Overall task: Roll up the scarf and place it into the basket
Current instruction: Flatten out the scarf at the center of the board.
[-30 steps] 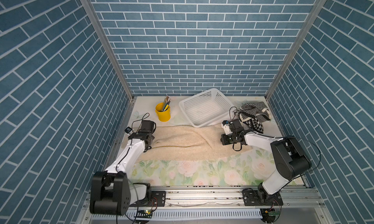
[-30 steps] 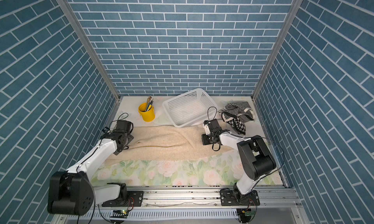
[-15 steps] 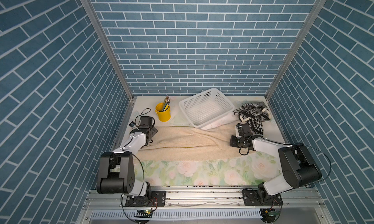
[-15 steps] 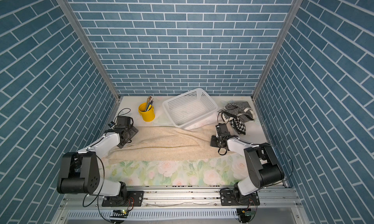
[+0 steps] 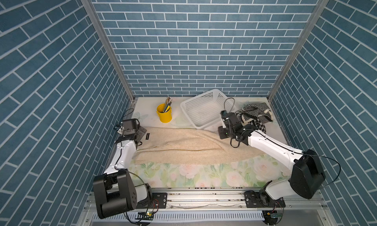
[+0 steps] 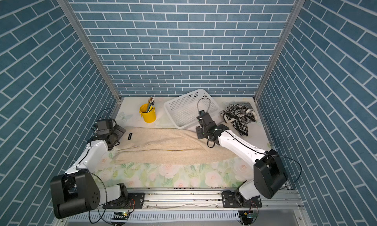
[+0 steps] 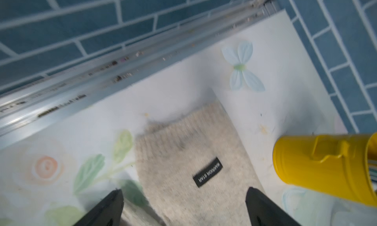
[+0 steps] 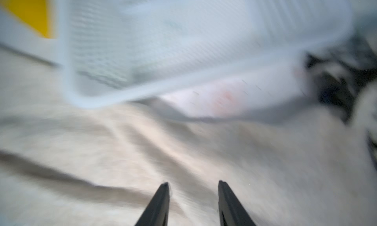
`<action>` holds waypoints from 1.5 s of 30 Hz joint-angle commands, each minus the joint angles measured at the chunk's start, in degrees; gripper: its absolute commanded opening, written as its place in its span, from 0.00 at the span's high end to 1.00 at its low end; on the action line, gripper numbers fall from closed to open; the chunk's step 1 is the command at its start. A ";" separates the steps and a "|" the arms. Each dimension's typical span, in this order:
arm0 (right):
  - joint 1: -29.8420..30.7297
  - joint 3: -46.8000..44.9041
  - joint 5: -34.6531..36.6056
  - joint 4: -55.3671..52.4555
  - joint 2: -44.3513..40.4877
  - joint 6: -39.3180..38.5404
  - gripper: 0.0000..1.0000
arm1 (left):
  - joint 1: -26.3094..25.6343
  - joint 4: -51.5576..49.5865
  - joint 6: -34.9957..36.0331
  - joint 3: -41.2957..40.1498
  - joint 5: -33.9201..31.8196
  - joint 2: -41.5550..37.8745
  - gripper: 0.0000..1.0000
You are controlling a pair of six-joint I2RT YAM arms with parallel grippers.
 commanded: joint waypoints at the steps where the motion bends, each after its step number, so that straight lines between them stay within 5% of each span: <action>1: 6.26 8.94 -7.63 0.55 10.78 -8.66 0.49 | 5.15 -3.97 4.24 1.17 6.90 1.30 0.00; 5: 10.62 25.13 -13.21 -1.09 24.88 -12.78 0.44 | 8.21 -9.59 8.17 6.18 7.57 4.10 0.00; 9: 13.66 39.27 -16.66 -3.54 37.18 -17.37 0.36 | 13.76 -7.26 9.08 4.60 16.13 3.68 0.00; 17: 15.49 60.03 -13.08 -15.03 54.93 -23.59 0.36 | 16.81 -6.24 11.88 4.60 25.79 8.75 0.00; 23: 15.48 56.36 -10.57 -14.35 54.73 -23.71 0.43 | 16.85 -5.52 12.06 3.77 26.82 8.01 0.00; 27: 15.31 57.49 -8.02 -15.46 56.62 -23.21 0.73 | 16.84 -6.15 12.23 3.51 27.32 7.32 0.00; 29: 15.04 57.34 -7.53 -15.53 56.77 -22.29 0.99 | 16.85 -6.73 12.73 3.42 27.36 6.90 0.00; 37: 14.56 42.25 -0.94 -9.60 41.50 -21.03 1.00 | 16.84 -8.35 13.12 4.09 26.43 5.18 0.00; 45: 12.20 26.12 5.87 -15.29 25.53 -12.80 1.00 | 16.76 -8.84 12.41 5.17 26.06 4.72 0.00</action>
